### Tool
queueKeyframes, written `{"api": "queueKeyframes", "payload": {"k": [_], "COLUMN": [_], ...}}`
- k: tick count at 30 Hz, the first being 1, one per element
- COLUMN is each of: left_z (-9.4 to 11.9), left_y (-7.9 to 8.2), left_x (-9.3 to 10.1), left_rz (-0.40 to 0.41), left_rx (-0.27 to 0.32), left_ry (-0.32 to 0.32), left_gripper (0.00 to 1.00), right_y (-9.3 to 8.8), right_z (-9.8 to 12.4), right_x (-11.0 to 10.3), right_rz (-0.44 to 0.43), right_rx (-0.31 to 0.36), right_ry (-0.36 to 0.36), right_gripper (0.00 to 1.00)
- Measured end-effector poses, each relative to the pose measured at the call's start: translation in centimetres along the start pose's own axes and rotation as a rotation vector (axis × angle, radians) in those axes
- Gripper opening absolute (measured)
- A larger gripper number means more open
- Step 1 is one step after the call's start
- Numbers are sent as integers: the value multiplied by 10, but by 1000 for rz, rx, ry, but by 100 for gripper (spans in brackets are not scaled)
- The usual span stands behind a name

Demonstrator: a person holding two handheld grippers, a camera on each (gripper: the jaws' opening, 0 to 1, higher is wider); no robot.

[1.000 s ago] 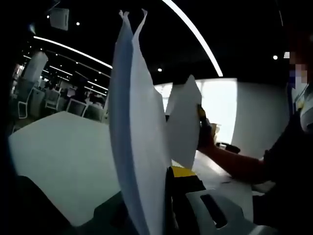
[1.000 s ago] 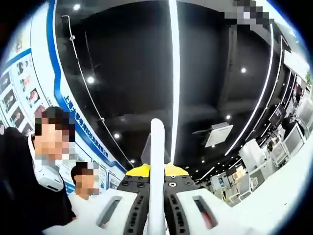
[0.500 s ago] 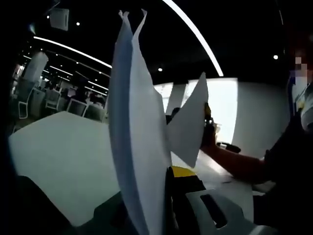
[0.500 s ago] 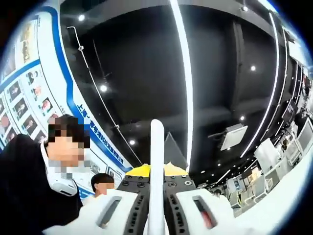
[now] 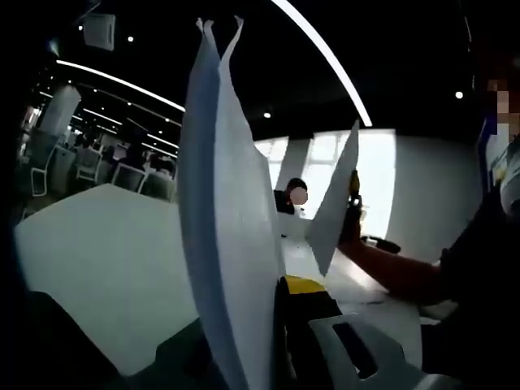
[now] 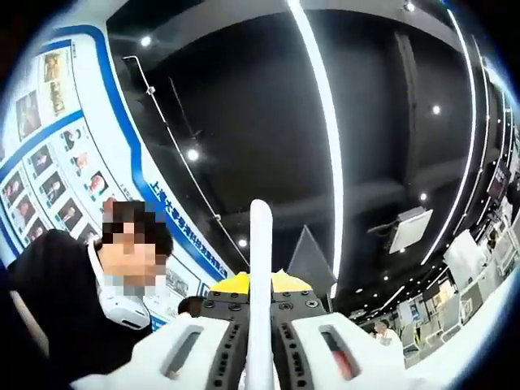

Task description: Organize the stack of printing papers by aligning and flattening the scattered papers on the table

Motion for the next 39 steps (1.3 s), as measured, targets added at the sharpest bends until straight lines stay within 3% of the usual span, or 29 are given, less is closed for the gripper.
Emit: {"api": "queueKeyframes", "payload": {"k": [5, 14, 20, 24, 39], "left_z": [0, 0, 0, 0, 0], "left_y": [-1, -1, -1, -1, -1], "left_x": [0, 2, 2, 3, 5], "left_rz": [0, -1, -1, -2, -9], "left_rx": [-1, -1, -1, -1, 0], "left_ry": [1, 2, 1, 1, -3], "left_gripper": [7, 7, 7, 7, 7], "right_y": [0, -26, -44, -59, -85], "right_z": [1, -5, -2, 0, -7], "right_x": [0, 6, 22, 31, 44], "right_rz": [-24, -81, -132, -156, -124], "right_rx": [35, -26, -44, -95, -250], "right_ry": [17, 19, -45, -96, -166], "right_gripper": [2, 3, 3, 4, 4]}}
Point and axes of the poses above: the point that each gripper's makers call its tool centre point, and the gripper's own axes: z roughly backward along the fingers, x roughly to its right, y roughly out of its top, the point moved 4 cm from there along z, roughly backward along the fingers, and after that the axes turned 7 degrees about y, right-handed, at the moved point
